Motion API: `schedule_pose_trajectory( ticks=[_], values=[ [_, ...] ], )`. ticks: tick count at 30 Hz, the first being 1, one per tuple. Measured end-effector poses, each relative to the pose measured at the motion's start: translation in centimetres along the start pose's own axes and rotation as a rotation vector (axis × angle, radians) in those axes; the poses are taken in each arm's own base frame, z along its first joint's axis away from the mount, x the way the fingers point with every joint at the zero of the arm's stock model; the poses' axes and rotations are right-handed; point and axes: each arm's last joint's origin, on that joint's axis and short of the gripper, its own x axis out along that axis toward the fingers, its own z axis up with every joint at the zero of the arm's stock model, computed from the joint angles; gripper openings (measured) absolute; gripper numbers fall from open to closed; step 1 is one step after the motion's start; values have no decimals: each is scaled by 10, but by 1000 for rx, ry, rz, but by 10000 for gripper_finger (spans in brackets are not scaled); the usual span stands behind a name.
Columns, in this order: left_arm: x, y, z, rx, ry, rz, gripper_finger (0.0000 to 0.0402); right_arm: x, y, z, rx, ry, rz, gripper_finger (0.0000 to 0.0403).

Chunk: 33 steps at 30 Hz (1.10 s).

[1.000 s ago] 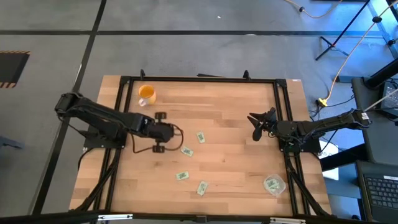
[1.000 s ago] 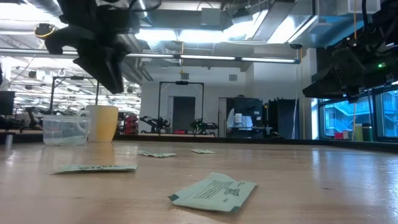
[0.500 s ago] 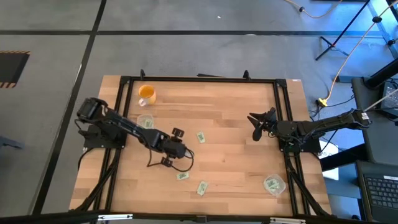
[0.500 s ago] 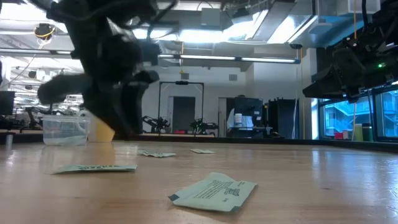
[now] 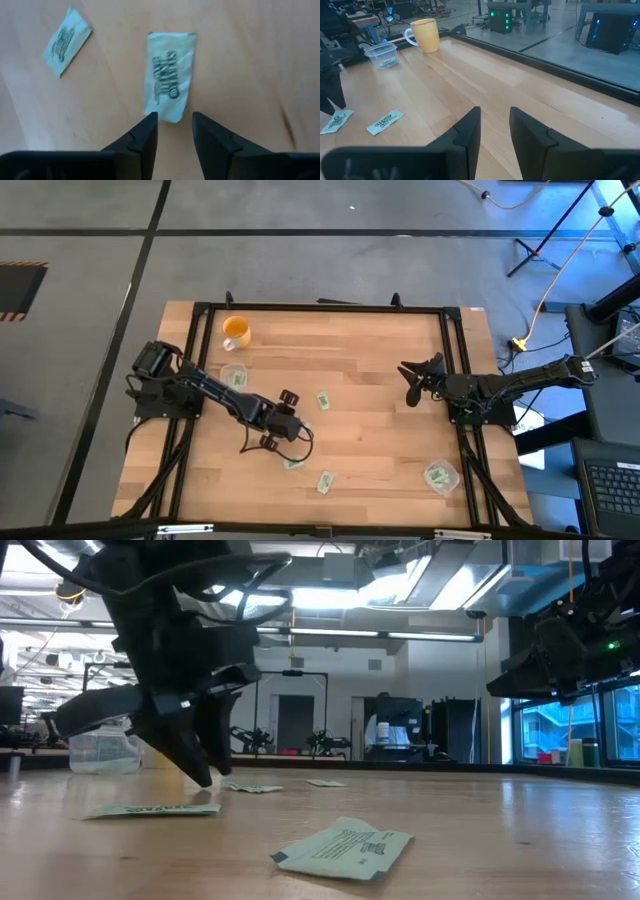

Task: Pick and place items into bin
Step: Put the green stevia packet into the top transparent bin

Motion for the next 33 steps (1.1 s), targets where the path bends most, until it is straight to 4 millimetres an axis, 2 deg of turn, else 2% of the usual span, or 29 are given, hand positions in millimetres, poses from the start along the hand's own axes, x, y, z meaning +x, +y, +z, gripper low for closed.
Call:
schedule_pose_trajectory(
  ticks=[6,16,33],
  values=[
    [0,0,1,54,-12,-6,116,0,0,0,0,0,0,106],
    [12,0,0,81,13,-28,112,0,0,0,-1,0,0,106],
    [12,-4,1,104,4,0,23,0,0,0,-20,0,0,106]
  ],
)
